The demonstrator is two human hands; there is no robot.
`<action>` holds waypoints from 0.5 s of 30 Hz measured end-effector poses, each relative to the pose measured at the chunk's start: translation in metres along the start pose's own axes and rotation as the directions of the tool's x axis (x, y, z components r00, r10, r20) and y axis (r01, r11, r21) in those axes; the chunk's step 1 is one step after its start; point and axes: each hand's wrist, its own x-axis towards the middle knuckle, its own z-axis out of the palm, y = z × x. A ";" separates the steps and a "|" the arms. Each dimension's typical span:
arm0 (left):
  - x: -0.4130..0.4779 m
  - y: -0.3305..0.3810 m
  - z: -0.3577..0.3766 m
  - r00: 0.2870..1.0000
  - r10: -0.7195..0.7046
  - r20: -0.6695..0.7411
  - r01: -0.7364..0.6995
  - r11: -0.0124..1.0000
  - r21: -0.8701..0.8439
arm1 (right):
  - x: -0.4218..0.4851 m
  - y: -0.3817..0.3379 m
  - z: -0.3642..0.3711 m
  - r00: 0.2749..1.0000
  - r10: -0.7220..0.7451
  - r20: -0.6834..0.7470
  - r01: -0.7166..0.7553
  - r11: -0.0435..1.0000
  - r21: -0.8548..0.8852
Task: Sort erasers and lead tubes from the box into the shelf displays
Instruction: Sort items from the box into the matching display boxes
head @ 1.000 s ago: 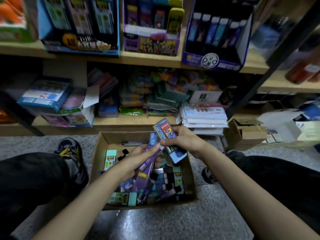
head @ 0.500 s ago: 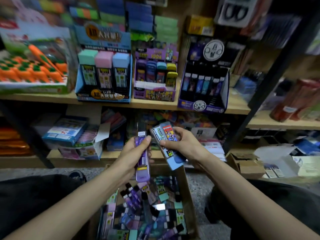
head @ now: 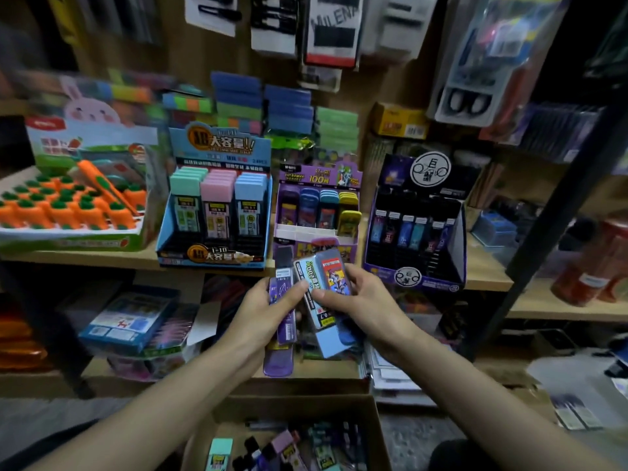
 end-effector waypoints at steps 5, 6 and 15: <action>0.017 0.000 0.000 0.999 0.003 -0.039 -0.003 1.000 0.004 | 0.014 -0.001 -0.013 0.996 -0.011 0.086 0.021 0.993 -0.119; 0.019 0.000 0.000 0.999 0.015 -0.044 -0.015 1.000 0.003 | 0.015 0.001 -0.015 0.994 -0.009 0.106 0.018 0.996 -0.090; 0.039 0.014 0.003 0.991 0.058 -0.119 -0.060 0.998 -0.009 | 0.021 -0.003 -0.045 0.999 0.028 -0.019 -0.027 0.998 0.058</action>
